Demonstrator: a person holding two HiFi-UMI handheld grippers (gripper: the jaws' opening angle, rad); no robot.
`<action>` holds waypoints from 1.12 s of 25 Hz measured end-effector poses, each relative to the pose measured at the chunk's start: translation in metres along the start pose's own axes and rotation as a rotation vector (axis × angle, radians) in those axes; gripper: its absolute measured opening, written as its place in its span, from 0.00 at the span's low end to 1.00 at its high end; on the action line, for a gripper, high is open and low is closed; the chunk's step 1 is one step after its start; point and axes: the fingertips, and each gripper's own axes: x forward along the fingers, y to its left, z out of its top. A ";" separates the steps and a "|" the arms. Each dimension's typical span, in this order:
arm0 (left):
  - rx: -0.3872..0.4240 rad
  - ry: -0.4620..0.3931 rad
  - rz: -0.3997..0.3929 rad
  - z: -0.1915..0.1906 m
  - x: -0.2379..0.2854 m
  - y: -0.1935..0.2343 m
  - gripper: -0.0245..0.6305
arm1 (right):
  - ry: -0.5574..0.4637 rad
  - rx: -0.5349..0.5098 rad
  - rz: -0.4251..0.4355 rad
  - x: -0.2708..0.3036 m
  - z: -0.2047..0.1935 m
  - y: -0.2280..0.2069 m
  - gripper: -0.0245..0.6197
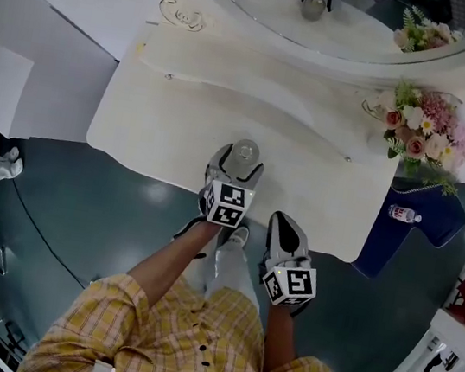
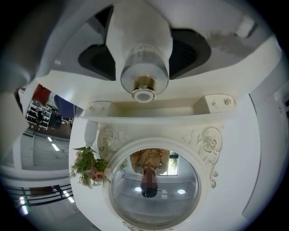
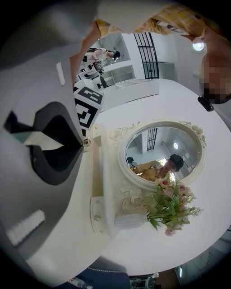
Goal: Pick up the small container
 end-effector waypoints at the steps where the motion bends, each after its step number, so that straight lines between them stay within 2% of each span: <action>1: 0.002 0.001 -0.002 0.000 0.003 0.000 0.60 | -0.001 -0.001 -0.002 0.000 0.000 0.000 0.03; 13: -0.004 -0.002 0.000 0.005 0.036 0.003 0.60 | 0.009 0.021 -0.031 -0.005 -0.011 -0.008 0.03; 20: 0.007 0.026 0.030 -0.005 0.044 0.007 0.60 | 0.008 0.023 -0.030 -0.004 -0.010 -0.009 0.03; 28: 0.022 0.015 0.061 -0.005 0.045 0.009 0.57 | 0.013 0.022 -0.037 -0.004 -0.010 -0.015 0.03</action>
